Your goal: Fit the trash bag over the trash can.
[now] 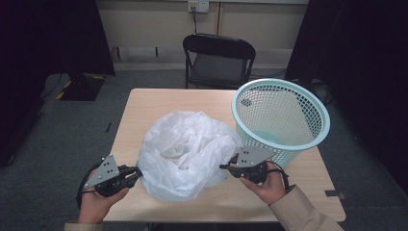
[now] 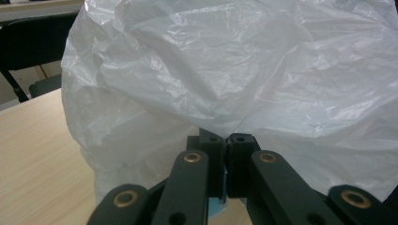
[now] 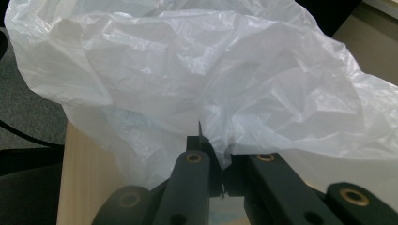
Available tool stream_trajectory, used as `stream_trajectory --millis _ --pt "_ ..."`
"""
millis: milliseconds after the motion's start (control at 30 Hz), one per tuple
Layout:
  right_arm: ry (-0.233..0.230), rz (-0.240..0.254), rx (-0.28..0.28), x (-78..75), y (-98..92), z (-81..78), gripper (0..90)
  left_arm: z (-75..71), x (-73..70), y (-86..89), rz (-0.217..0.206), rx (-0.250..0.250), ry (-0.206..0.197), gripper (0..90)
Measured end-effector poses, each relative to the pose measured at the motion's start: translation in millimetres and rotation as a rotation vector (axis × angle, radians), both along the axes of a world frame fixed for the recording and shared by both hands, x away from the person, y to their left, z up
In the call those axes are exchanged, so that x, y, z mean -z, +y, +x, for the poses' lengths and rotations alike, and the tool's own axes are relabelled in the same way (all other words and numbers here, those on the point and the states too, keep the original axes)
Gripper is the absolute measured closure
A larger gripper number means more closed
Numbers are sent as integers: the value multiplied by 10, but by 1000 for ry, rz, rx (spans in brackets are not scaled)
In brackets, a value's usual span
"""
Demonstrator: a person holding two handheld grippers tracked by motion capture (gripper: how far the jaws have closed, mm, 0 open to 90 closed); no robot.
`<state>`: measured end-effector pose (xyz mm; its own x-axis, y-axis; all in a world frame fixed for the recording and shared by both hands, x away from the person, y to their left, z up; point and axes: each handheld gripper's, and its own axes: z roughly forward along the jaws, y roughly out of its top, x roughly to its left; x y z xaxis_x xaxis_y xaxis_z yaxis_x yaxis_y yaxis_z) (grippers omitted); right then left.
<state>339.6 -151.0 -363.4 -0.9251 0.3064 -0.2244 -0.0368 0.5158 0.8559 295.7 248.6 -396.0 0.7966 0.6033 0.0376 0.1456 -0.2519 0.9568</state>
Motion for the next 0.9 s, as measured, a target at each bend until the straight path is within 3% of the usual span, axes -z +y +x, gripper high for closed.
stream_trajectory --millis 467,733,900 --pt "-40 -5 -6 -230 35 -4 889 28 -259 -1 16 3 -17 882" --pt "-37 0 -1 -252 11 12 889 69 -277 -14 31 9 20 882" --pt "-36 -5 -2 -232 4 17 889 106 -273 -44 78 24 50 882"
